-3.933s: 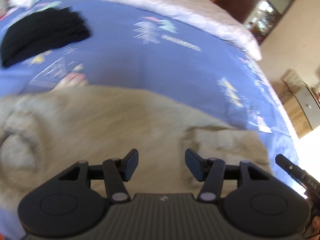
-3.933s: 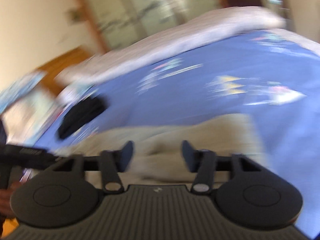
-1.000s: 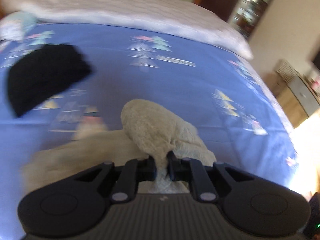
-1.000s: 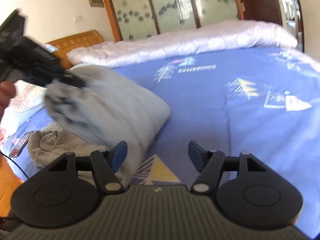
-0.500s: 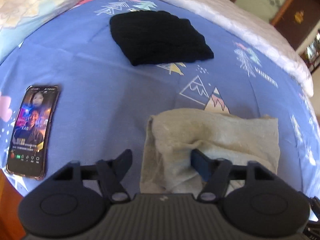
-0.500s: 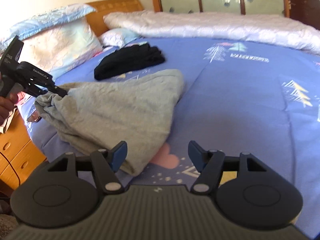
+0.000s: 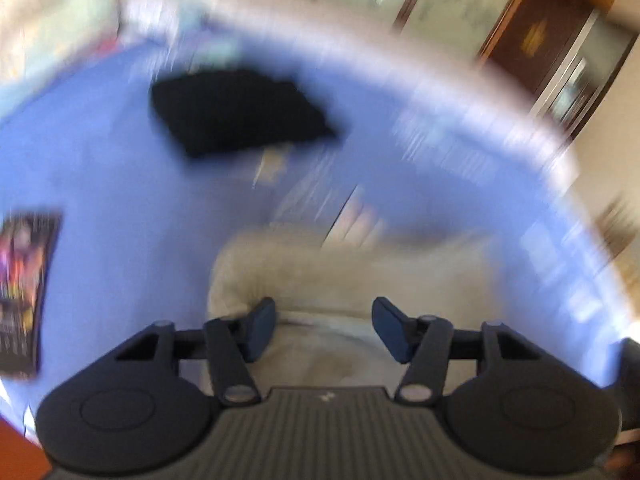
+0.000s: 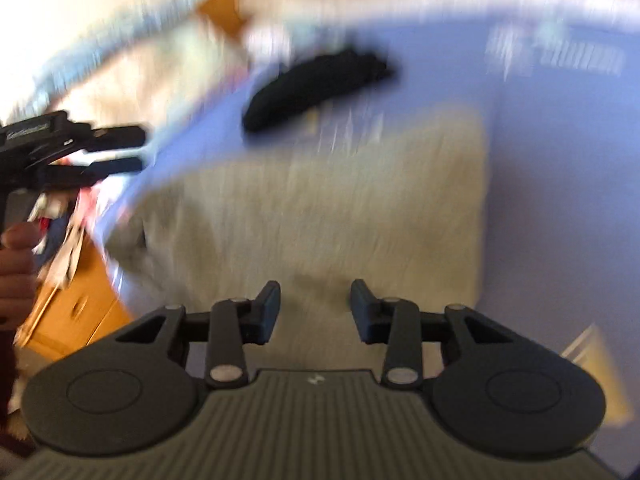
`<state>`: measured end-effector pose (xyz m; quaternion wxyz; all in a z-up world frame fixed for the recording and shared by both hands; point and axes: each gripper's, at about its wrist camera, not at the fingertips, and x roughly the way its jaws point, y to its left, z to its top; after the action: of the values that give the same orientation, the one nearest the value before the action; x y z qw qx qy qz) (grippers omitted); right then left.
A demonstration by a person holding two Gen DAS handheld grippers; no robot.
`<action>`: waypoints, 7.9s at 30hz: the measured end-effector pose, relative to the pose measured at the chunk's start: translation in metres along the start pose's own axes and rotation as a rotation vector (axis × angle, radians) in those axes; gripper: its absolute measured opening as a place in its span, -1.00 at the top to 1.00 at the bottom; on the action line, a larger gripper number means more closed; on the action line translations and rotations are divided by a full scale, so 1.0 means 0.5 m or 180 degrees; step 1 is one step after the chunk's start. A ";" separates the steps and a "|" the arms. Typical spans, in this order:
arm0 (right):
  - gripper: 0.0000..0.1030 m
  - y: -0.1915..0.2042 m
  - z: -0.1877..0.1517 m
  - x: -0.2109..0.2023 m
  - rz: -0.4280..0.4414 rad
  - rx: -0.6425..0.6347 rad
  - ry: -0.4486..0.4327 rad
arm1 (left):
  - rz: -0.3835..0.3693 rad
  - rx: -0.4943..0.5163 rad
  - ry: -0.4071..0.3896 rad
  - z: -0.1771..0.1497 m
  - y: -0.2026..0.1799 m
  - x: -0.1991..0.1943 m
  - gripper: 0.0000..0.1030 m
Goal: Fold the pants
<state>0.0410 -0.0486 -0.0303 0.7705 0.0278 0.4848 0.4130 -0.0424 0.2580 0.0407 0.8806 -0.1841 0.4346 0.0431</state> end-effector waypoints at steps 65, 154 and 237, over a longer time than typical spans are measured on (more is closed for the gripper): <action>-0.40 -0.266 -0.179 -0.247 0.0155 0.1527 -0.0870 | -0.0778 0.0594 0.0723 -0.114 -0.383 0.166 -0.25; -0.56 -0.141 -0.071 -0.343 -0.0838 0.0973 -0.1287 | 0.0659 0.1053 -0.0717 -0.072 -0.492 -0.035 -0.90; -0.71 -0.177 -0.114 -0.294 -0.1135 0.1231 -0.1270 | 0.1180 0.1276 -0.0611 -0.152 -0.484 -0.005 -1.00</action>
<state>0.0232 -0.2248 0.0068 0.8909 0.1687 0.3909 0.1584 -0.0440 0.0057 0.0700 0.9136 0.0811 0.3754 0.1338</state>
